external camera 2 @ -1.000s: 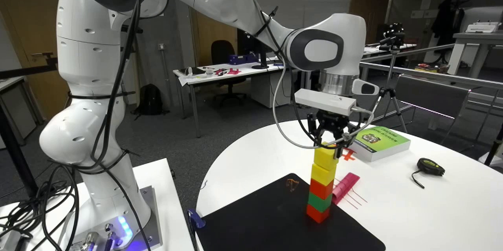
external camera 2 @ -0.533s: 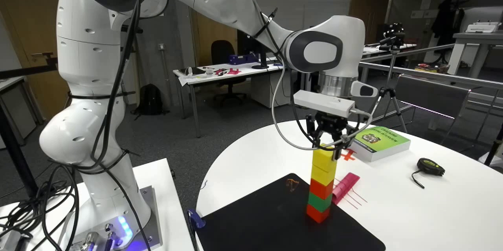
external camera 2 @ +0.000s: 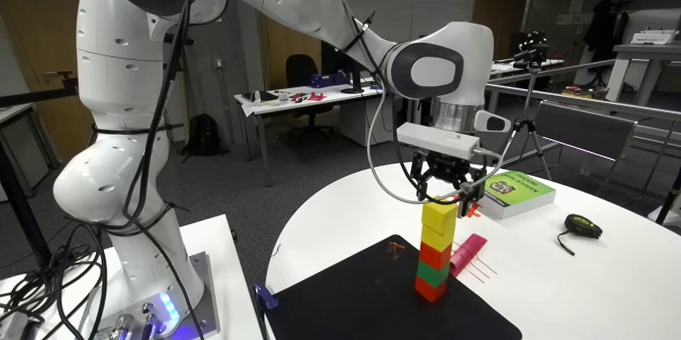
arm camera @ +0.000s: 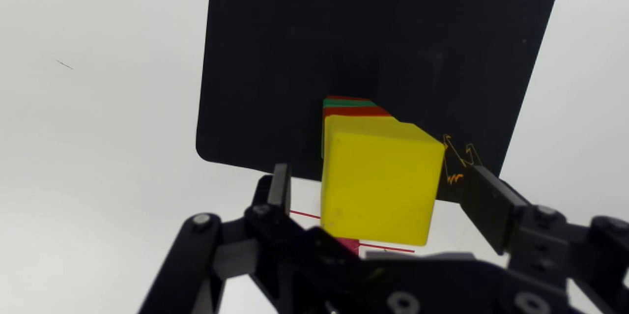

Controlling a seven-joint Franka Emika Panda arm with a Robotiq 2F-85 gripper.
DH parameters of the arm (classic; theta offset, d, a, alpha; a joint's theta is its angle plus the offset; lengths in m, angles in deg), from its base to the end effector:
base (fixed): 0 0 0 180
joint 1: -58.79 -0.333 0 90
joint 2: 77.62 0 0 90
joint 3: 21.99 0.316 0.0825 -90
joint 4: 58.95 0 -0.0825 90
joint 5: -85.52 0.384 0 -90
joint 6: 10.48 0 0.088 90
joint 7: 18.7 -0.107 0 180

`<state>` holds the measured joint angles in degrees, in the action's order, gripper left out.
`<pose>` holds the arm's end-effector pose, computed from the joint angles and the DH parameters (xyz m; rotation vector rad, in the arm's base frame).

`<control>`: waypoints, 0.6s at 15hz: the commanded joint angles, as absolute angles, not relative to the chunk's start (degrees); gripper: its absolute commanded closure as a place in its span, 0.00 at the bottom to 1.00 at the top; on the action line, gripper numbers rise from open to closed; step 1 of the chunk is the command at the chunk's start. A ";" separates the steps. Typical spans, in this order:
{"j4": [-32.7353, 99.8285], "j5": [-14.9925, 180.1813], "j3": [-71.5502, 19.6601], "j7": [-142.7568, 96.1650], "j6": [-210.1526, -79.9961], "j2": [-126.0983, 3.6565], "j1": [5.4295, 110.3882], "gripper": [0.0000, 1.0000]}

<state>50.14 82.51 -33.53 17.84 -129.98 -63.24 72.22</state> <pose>0.5491 -0.2527 0.3659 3.0680 0.3604 -0.1610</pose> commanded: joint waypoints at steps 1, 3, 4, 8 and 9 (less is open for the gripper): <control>51.55 80.94 -32.83 16.37 -131.37 -64.83 72.72 0.00; 51.36 81.41 -32.77 16.47 -130.92 -65.17 72.81 0.00; 51.22 82.01 -32.69 16.71 -130.56 -65.69 72.92 0.00; 50.73 84.80 -32.55 17.83 -128.98 -68.81 73.38 0.00; 50.69 85.47 -32.64 17.97 -129.02 -69.62 73.42 0.00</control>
<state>49.94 83.53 -33.46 17.83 -129.91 -65.44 72.27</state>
